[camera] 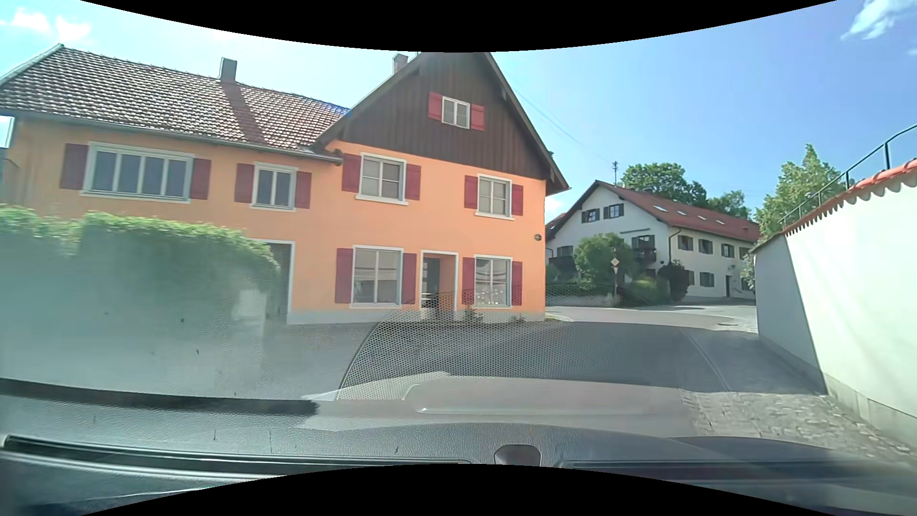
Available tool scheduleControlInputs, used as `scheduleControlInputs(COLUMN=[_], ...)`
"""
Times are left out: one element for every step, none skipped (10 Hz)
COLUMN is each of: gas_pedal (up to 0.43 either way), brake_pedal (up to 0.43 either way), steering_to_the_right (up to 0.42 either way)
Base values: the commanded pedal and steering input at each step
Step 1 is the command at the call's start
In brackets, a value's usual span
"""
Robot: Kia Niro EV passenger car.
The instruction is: Follow the waypoints while adhering to traffic rules and regulations
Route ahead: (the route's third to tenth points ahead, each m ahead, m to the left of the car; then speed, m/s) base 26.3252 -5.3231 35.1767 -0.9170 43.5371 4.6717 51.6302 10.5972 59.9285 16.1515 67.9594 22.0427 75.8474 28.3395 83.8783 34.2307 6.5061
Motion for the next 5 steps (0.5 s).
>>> scheduleControlInputs(gas_pedal=[0.157, 0.157, 0.157, 0.157, 0.157], brake_pedal=[0.006, 0.006, 0.006, 0.006, 0.006], steering_to_the_right=[0.258, 0.249, 0.242, 0.236, 0.235])
